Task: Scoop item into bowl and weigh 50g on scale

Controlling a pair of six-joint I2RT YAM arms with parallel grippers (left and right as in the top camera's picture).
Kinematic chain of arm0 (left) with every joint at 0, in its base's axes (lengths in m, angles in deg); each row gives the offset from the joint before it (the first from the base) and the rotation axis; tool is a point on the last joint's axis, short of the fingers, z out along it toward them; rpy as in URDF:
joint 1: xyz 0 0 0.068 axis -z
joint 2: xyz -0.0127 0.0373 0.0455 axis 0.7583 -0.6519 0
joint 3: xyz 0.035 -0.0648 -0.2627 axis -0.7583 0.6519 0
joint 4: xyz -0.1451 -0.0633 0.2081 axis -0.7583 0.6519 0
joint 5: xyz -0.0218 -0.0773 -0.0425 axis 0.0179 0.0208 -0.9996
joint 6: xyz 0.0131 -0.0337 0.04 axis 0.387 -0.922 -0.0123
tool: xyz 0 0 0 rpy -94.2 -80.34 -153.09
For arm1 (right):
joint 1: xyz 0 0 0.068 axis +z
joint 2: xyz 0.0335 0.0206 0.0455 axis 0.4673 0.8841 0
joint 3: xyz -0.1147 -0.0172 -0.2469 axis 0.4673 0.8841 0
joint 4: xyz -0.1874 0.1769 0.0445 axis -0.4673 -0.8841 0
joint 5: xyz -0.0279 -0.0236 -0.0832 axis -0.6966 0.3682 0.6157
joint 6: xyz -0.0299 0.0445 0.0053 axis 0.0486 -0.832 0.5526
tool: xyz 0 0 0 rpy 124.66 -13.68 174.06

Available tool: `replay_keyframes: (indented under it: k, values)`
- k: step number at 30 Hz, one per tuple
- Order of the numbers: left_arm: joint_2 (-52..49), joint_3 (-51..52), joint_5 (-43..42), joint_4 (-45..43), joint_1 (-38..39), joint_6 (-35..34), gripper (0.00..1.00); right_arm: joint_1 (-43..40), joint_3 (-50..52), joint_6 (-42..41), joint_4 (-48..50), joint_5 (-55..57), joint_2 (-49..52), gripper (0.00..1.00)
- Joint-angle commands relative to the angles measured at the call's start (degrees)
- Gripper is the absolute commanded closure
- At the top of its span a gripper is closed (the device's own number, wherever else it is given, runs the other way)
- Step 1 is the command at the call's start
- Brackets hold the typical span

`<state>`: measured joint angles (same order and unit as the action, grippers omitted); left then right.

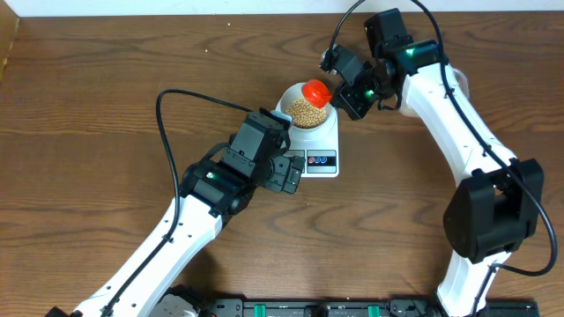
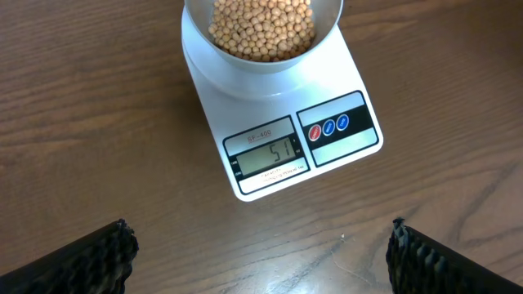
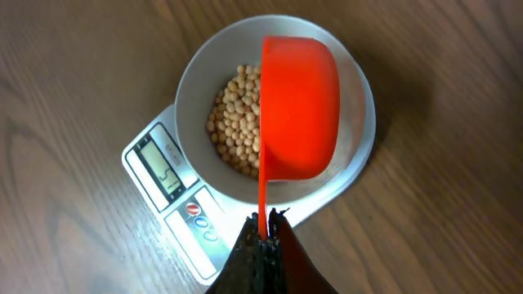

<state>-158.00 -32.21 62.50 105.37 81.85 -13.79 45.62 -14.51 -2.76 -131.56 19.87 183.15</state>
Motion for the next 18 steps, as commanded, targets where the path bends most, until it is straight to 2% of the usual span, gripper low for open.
replay_keyframes:
  k: [1,7,18]
  values:
    - [0.02,-0.26,0.13,-0.02,0.02,0.57,0.0,1.6,-0.15,1.05,1.55,0.72,1.36,0.99]
    - [0.02,-0.24,0.13,-0.02,0.02,0.55,0.0,2.6,-0.15,1.03,3.17,4.74,2.08,0.99]
    - [0.02,-0.24,0.13,-0.02,0.02,0.55,0.0,2.6,-0.15,1.05,4.04,4.76,4.04,0.99]
